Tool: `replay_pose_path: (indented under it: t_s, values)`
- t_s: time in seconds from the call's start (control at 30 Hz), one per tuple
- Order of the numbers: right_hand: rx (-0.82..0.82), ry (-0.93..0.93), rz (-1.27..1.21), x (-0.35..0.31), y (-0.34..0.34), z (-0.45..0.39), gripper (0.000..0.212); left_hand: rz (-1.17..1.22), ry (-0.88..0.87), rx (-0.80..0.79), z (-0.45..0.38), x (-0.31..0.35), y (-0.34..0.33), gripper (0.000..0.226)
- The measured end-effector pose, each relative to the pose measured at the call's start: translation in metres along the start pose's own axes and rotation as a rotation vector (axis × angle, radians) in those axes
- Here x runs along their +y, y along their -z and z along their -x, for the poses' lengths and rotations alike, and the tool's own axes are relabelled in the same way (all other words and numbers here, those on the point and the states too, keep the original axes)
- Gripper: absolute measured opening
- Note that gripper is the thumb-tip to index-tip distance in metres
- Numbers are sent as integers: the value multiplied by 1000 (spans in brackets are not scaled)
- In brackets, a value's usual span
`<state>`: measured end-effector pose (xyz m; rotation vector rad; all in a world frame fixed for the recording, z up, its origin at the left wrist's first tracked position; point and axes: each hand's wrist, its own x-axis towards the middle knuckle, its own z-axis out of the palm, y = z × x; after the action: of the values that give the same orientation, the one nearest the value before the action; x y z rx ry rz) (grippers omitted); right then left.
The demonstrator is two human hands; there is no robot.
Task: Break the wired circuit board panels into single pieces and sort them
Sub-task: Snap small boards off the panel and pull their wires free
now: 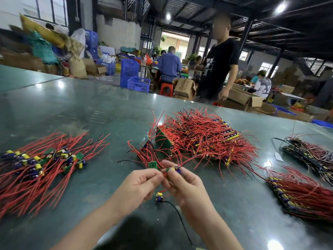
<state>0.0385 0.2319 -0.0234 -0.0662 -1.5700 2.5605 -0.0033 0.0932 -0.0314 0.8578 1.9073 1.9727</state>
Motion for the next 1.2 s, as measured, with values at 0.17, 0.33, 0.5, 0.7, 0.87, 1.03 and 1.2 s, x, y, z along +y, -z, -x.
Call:
replay_pose_path:
  t_s: [0.17, 0.33, 0.5, 0.7, 0.87, 1.03, 1.2]
  values:
    - [63, 177, 405, -9, 5, 6, 15, -177, 11, -31, -3, -5, 6, 30]
    - [107, 306, 680, -2, 4, 5, 26, -811, 28, 122, -7, -15, 20, 27]
    - [118, 292, 718, 5, 6, 2, 34, -724, 155, 45, -13, -14, 31, 42]
    - [255, 262, 488, -10, 16, -3, 22, -839, 124, 20, -7, -6, 47, 33]
    - [280, 237, 480, -17, 26, -4, 16, -1069, 119, 111, -8, -10, 52, 44]
    - [301, 346, 614, -10, 17, -5, 18, -1260, 91, 293, -8, -14, 52, 45]
    - [236, 283, 515, -13, 17, -1, 14, -1282, -367, 445, -4, -14, 45, 49]
